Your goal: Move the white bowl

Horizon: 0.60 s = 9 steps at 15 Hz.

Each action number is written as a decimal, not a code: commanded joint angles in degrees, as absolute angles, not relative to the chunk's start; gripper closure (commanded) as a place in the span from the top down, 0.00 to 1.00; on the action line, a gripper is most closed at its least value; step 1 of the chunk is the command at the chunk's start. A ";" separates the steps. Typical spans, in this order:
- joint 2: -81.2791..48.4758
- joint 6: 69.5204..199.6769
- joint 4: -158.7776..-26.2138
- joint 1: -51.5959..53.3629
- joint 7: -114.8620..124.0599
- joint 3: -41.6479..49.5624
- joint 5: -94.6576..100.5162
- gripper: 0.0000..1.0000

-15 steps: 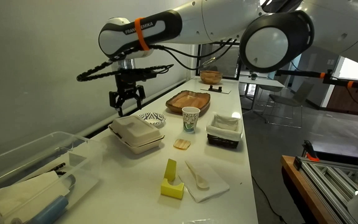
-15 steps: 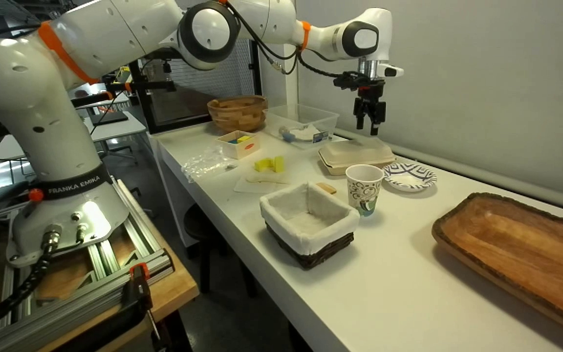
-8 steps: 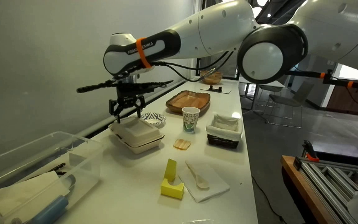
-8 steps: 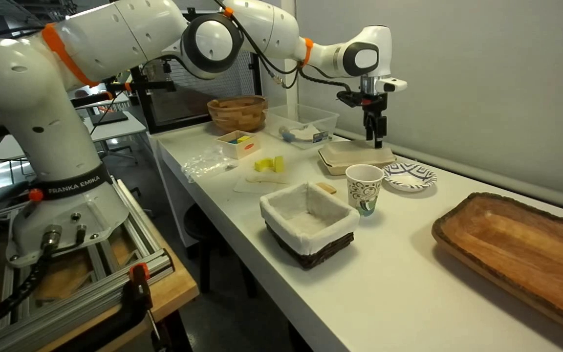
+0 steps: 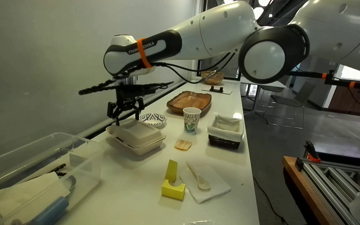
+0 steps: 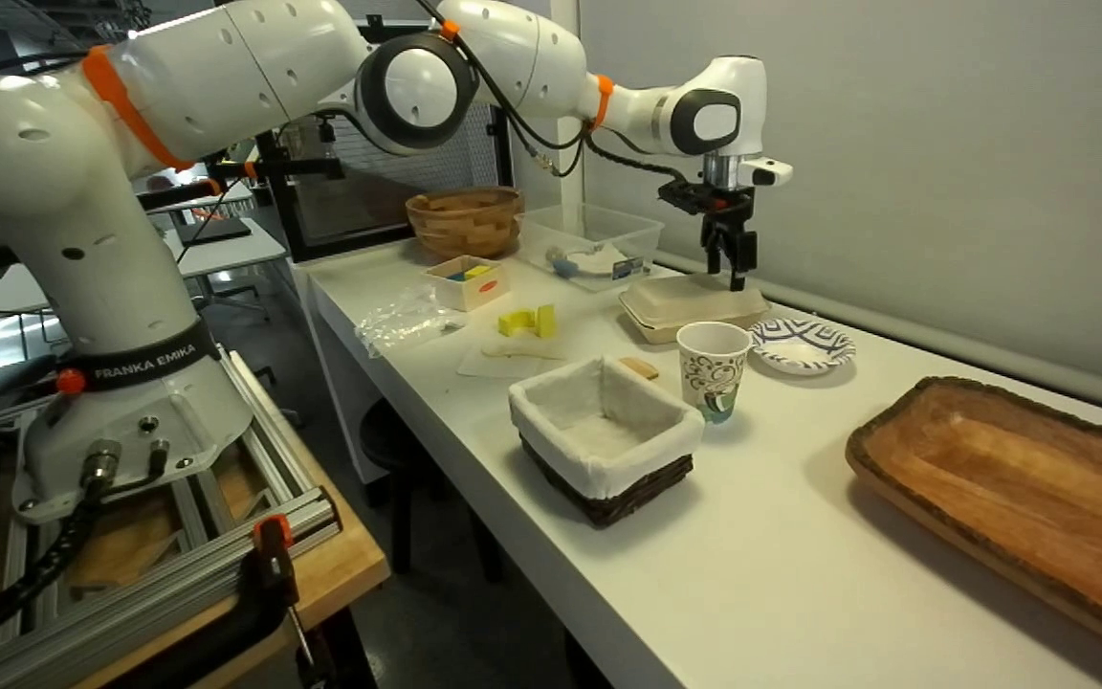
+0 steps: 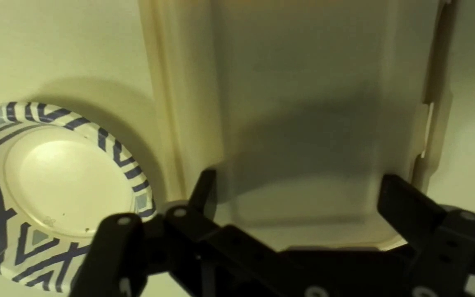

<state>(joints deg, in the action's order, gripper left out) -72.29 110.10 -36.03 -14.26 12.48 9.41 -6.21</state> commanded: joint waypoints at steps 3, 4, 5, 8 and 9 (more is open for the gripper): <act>-72.48 105.76 -36.86 -15.20 -2.23 5.66 -6.25 1.00; -72.29 105.19 -36.94 -15.17 -4.81 5.43 -6.08 1.00; -72.16 104.69 -37.04 -15.17 -7.43 5.15 -6.06 1.00; -71.72 103.14 -37.58 -14.92 -15.15 4.28 -5.98 1.00; -71.68 102.90 -37.73 -14.70 -17.70 4.10 -5.78 1.00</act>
